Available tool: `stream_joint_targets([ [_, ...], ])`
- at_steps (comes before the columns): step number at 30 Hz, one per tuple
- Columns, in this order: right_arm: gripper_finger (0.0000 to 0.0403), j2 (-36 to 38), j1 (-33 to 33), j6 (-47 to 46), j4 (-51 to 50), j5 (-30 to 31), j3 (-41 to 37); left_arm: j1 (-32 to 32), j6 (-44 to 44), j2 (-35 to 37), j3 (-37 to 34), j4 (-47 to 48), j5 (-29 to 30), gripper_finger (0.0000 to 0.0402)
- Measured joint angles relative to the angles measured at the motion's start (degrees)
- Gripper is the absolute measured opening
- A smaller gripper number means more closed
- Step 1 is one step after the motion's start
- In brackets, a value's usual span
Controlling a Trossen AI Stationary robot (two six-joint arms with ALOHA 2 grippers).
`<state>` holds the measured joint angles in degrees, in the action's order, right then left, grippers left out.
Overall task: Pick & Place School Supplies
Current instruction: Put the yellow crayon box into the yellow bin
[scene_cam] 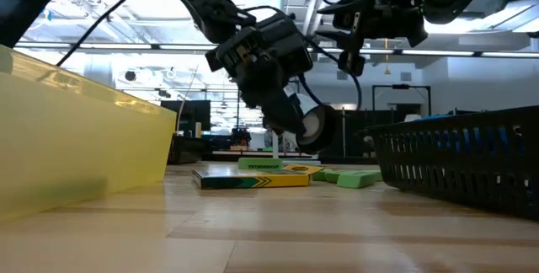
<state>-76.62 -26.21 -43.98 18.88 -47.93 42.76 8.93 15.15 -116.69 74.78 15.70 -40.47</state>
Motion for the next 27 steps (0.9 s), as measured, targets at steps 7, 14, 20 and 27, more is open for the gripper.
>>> stream_joint_targets([
  [7, 0.0134, 0.0, -1.3, 0.5, 0.1, -3.5, 0.0, -1.2, 2.4, -3.3, 0.1, -0.1, 1.1, 0.0145],
  [14, 0.0131, 0.0, -1.4, 0.9, 1.0, -4.8, 0.0, -0.3, 4.2, -4.2, 0.4, -0.3, 4.7, 0.0145],
  [20, 0.0133, 0.0, -1.4, 1.1, 1.0, -5.3, 0.0, 0.6, 4.1, -4.2, 2.2, -0.1, 4.2, 0.0145],
  [27, 0.0133, 0.0, -1.4, 1.1, 1.1, -7.7, 0.0, -0.3, 5.6, -4.2, 2.4, 4.6, -0.2, 0.0145],
])
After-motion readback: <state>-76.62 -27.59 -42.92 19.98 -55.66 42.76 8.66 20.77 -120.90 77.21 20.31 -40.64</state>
